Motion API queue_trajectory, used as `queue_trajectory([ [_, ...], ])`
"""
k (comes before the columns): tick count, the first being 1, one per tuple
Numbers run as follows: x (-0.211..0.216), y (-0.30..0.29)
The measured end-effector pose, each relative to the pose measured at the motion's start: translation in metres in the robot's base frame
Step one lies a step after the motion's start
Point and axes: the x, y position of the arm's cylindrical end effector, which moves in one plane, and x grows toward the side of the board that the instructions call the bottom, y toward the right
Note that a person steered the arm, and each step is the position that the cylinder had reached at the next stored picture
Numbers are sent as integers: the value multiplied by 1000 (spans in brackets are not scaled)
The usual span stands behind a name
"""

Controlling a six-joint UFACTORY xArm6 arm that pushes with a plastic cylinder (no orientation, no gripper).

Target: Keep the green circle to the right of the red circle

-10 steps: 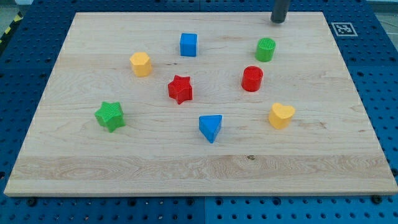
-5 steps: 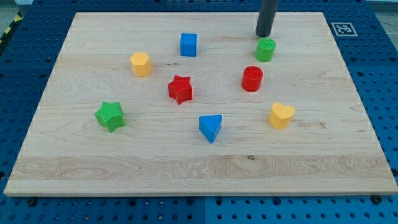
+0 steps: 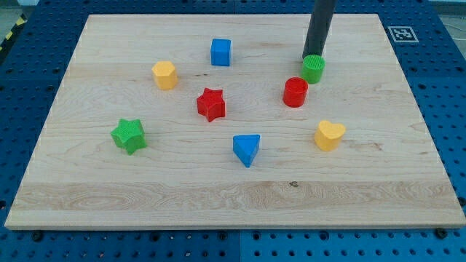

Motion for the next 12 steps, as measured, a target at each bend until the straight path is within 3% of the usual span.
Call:
queue_trajectory([
  [12,36,3],
])
